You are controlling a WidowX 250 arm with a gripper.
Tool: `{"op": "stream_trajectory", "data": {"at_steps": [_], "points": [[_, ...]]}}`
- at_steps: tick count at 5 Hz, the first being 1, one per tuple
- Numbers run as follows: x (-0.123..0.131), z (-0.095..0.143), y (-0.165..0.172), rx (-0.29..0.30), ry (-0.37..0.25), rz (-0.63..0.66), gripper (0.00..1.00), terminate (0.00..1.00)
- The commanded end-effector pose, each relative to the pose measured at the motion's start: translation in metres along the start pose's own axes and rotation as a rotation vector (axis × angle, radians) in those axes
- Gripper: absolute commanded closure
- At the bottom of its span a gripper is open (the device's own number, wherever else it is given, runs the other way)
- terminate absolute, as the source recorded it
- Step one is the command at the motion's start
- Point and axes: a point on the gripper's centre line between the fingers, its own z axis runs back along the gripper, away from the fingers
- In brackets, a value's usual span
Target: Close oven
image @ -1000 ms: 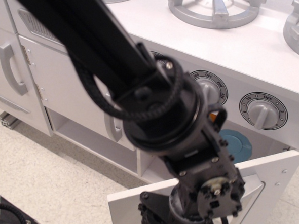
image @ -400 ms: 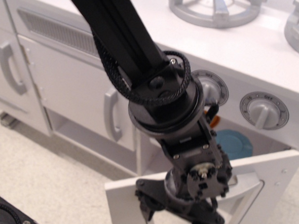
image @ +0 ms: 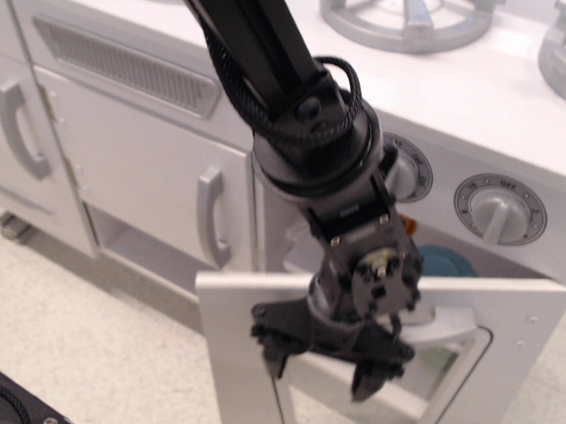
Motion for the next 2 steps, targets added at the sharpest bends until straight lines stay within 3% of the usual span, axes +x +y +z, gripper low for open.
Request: {"op": "stream_trajectory", "data": {"at_steps": [1,2], "points": [[0.028,0.005,-0.007,-0.025,-0.051,0.053,0.00,0.00],[0.039,0.004,-0.012,-0.026,-0.058,0.077,0.00,0.00]]}}
